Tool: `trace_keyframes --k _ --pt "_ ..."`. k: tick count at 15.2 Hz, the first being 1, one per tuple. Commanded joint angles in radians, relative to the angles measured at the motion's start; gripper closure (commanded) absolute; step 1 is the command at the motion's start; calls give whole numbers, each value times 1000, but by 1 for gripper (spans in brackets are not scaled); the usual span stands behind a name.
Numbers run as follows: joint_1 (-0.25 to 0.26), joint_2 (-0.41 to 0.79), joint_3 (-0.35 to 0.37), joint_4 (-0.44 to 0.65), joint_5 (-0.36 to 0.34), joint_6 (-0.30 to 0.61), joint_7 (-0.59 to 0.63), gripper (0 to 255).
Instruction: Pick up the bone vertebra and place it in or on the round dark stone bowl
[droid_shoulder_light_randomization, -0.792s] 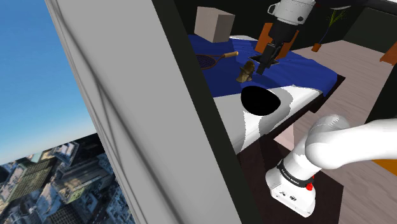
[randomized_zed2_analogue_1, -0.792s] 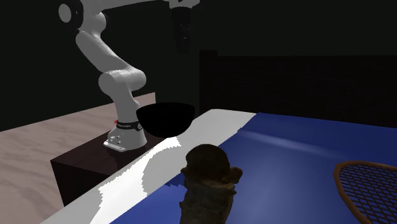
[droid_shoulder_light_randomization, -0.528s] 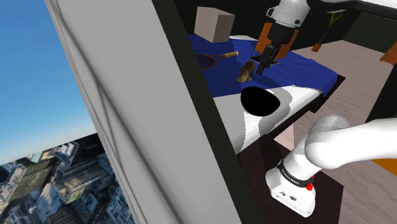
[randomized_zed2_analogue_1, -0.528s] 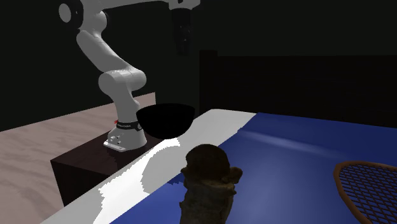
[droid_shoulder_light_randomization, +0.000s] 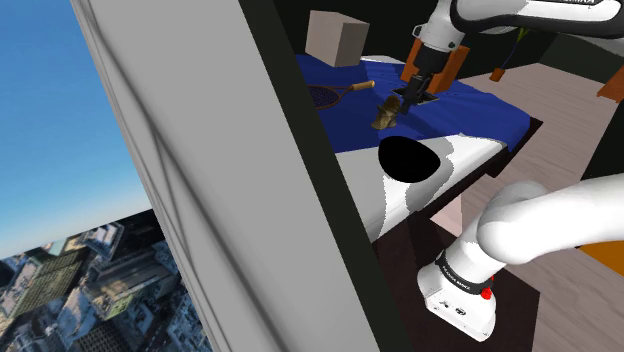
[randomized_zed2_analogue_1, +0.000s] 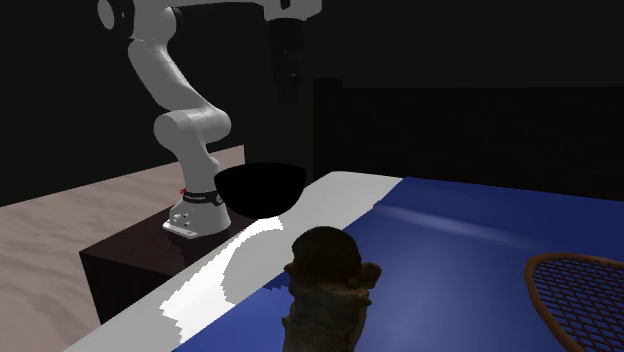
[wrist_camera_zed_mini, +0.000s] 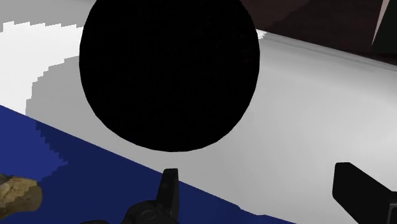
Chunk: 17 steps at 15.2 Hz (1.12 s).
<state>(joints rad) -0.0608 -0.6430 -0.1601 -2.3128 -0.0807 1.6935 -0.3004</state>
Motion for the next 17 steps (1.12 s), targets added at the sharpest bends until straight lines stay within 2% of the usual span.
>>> trace_keyframes --k 1,9,17 --pt "-11 41 -37 12 -20 31 -42 0" --pt "-38 258 -178 112 -49 155 -205 0" --pt "-62 527 -303 289 14 245 -390 0"
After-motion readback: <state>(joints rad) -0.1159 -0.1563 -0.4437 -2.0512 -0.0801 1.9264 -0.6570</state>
